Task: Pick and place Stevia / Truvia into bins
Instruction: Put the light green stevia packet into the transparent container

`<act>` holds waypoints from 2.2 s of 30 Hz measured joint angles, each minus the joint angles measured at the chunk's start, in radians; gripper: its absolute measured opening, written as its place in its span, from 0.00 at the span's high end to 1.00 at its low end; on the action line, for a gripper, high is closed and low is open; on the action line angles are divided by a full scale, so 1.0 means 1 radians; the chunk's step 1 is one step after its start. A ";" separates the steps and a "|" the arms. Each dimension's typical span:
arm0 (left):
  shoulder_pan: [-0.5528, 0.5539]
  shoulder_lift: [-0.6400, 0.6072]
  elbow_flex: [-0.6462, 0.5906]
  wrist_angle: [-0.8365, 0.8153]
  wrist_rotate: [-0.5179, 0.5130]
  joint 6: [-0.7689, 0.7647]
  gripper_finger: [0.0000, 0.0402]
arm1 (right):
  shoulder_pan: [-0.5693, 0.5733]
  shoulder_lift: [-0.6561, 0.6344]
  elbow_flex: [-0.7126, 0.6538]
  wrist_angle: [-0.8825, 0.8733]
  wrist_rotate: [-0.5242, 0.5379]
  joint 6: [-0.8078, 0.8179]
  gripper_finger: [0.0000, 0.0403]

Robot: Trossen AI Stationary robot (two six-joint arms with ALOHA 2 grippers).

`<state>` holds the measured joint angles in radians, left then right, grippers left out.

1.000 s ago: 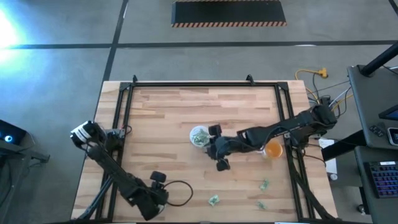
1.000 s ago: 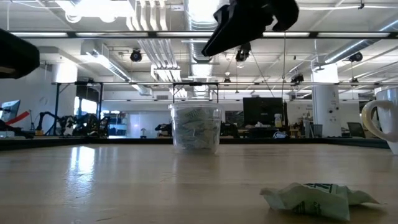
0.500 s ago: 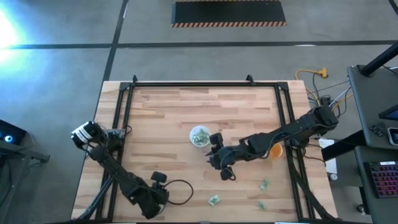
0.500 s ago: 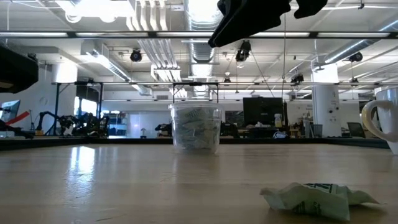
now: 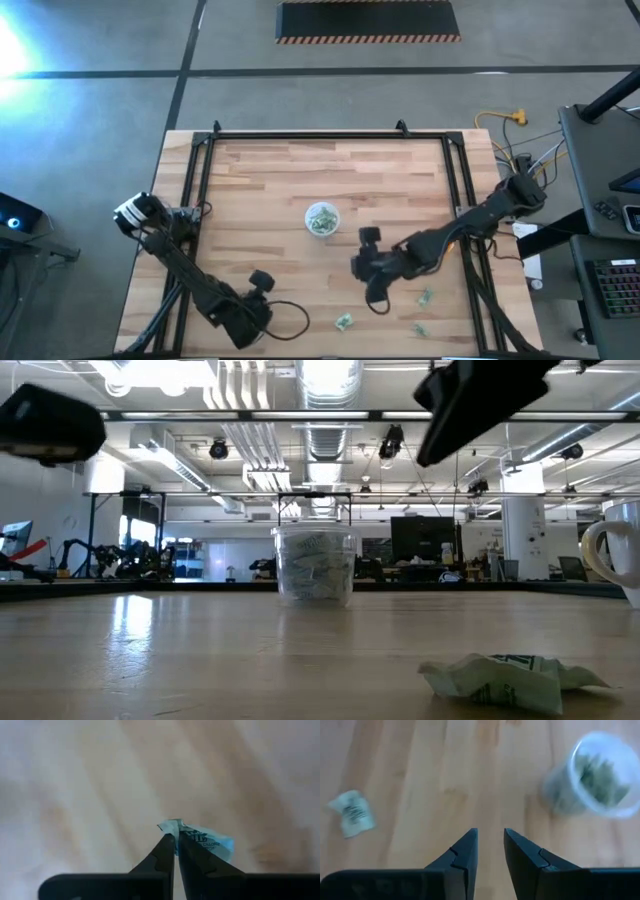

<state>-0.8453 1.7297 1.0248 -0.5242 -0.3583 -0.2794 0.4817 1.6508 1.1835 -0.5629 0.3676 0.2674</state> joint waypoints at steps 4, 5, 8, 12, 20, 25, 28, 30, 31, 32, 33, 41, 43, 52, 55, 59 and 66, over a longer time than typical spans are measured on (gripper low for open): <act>0.002 -0.033 0.010 -0.078 -0.172 0.052 1.00 | 0.071 0.000 0.000 -0.034 0.000 0.179 0.79; 0.002 -0.047 0.010 -0.081 -0.219 0.076 1.00 | 0.090 0.000 0.000 -0.033 0.000 0.215 0.79; 0.018 -0.097 0.004 -0.079 -0.342 0.155 1.00 | 0.147 0.000 0.000 -0.033 0.000 0.331 0.80; 0.078 -0.163 -0.008 -0.074 -0.449 0.254 1.00 | 0.220 0.007 0.000 -0.030 0.002 0.490 0.80; 0.301 -0.232 -0.047 0.156 -0.428 0.591 1.00 | 0.318 0.057 0.000 -0.029 0.035 0.712 0.81; 0.466 -0.234 -0.065 0.326 -0.292 0.790 1.00 | 0.346 0.070 -0.001 -0.025 0.038 0.772 0.82; 0.571 -0.234 -0.054 0.339 -0.221 0.821 1.00 | 0.356 0.071 -0.001 -0.025 0.055 0.778 0.82; 0.642 -0.234 -0.052 0.341 -0.135 0.832 1.00 | 0.359 0.071 -0.001 -0.025 0.057 0.775 0.82; 0.677 -0.234 -0.053 0.341 -0.089 0.836 1.00 | 0.360 0.071 -0.001 -0.025 0.057 0.773 0.82; 0.710 -0.232 -0.054 0.342 -0.051 0.836 1.00 | 0.361 0.071 -0.001 -0.025 0.056 0.772 0.82; 0.743 -0.227 -0.055 0.342 -0.019 0.836 1.00 | 0.361 0.071 -0.001 -0.025 0.057 0.768 0.82; 0.863 -0.190 -0.067 0.392 0.070 0.820 1.00 | 0.360 0.071 -0.005 -0.024 0.060 0.756 0.83; 0.878 -0.182 -0.066 0.412 0.080 0.820 1.00 | 0.360 0.071 -0.006 -0.025 0.062 0.754 0.83; 0.905 -0.149 -0.068 0.408 0.119 0.818 0.95 | 0.360 0.071 -0.006 -0.023 0.063 0.750 0.83; 0.905 -0.149 -0.067 0.413 0.119 0.817 0.83 | 0.360 0.072 -0.006 -0.023 0.063 0.750 0.83; 0.904 -0.155 -0.067 0.408 0.105 0.809 0.68 | 0.360 0.072 -0.007 -0.023 0.063 0.751 0.83; 0.902 -0.217 -0.056 0.285 0.058 0.754 0.54 | 0.394 0.072 -0.008 -0.024 -0.016 0.870 0.83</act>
<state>0.0570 1.5131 0.9684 -0.2396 -0.3008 0.4743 0.8757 1.7226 1.1759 -0.5867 0.3519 1.1377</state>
